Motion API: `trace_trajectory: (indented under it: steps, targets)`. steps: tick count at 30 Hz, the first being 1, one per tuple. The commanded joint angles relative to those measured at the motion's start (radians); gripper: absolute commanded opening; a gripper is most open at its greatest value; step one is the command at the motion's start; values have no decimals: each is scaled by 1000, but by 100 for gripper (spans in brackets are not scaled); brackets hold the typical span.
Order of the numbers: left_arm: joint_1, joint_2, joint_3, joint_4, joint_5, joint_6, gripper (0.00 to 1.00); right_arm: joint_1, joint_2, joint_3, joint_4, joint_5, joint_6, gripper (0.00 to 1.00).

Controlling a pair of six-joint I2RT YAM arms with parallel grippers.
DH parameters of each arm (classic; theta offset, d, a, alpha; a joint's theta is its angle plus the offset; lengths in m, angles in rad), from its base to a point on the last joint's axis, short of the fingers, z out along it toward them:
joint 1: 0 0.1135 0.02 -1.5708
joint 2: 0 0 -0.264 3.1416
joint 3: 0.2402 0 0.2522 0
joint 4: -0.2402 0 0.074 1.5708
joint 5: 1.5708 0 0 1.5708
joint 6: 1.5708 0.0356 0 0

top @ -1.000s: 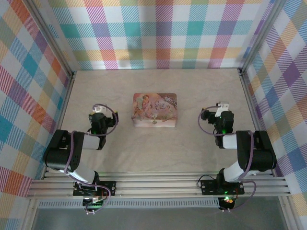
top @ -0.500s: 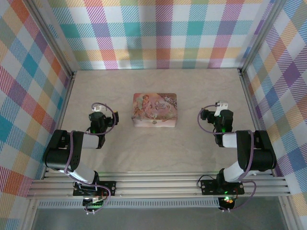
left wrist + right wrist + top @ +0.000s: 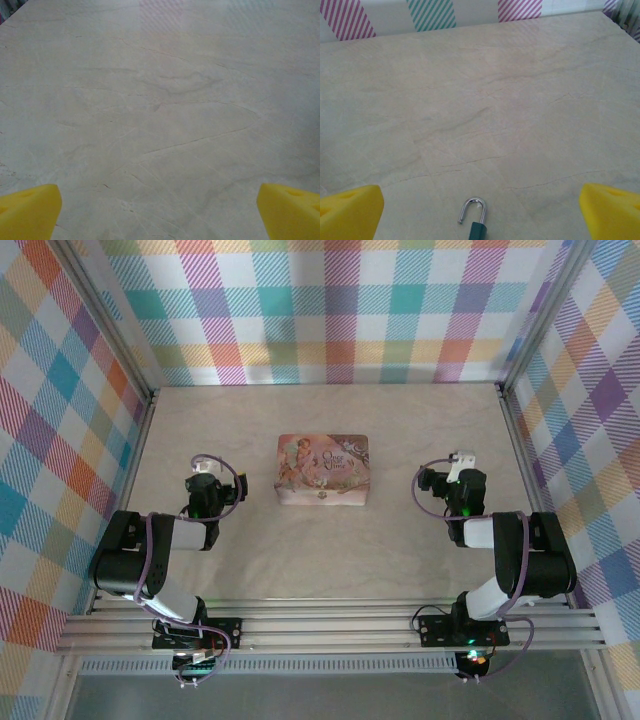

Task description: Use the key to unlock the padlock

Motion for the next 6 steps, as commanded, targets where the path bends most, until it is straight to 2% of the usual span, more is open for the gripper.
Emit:
trace_trajectory:
  steps: [1,6]
  targets:
    - [7,2,12,3,18,-11,100,11,7,15,-14,-6,-30,100]
    - [8,2,13,2,19,-12,100,11,3,10,-8,-8,-30,100]
